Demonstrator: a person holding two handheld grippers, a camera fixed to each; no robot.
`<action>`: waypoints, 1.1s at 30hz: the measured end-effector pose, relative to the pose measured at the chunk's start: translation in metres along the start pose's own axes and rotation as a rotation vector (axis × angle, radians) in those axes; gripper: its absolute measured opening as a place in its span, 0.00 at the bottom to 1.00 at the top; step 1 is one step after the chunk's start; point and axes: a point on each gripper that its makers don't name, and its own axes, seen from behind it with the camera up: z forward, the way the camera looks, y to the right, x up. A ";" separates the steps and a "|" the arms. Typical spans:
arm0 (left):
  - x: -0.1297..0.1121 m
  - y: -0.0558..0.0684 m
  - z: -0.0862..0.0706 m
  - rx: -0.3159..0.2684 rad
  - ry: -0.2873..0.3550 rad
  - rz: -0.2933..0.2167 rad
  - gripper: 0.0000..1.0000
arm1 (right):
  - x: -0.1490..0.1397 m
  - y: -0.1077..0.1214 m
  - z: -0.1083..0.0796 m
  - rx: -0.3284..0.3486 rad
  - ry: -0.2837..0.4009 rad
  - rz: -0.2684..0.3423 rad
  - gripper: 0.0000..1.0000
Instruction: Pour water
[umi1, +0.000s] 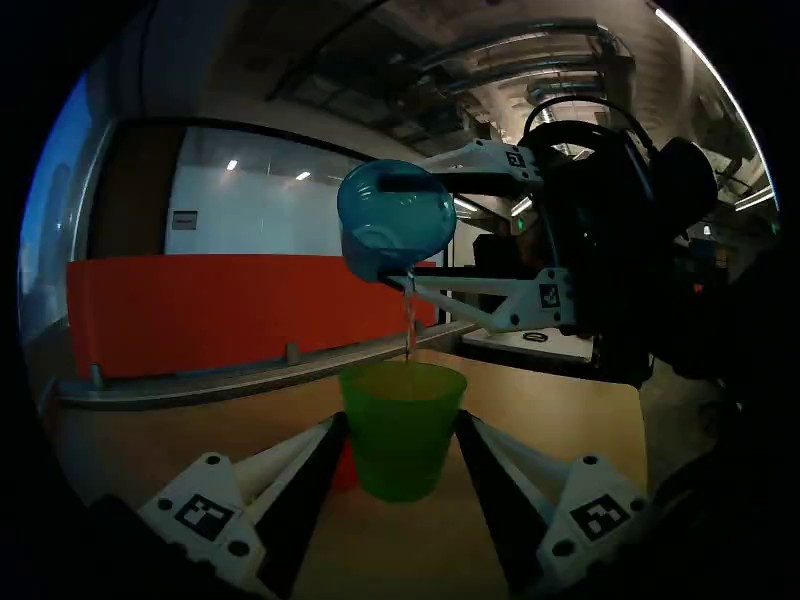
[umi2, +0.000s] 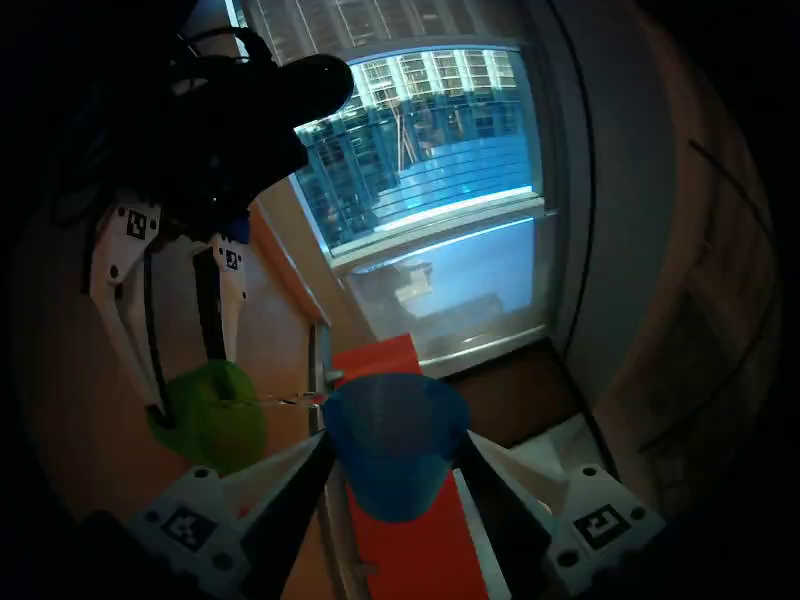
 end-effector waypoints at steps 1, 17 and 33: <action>0.000 0.000 0.000 0.000 0.000 0.000 0.79 | 0.000 0.000 0.000 0.000 0.000 -0.003 0.87; 0.001 -0.001 -0.001 0.003 0.004 -0.003 0.79 | 0.003 -0.001 0.003 -0.005 0.002 -0.051 0.87; 0.001 -0.001 -0.001 0.003 0.007 -0.006 0.79 | 0.006 0.000 0.005 -0.007 0.004 -0.088 0.87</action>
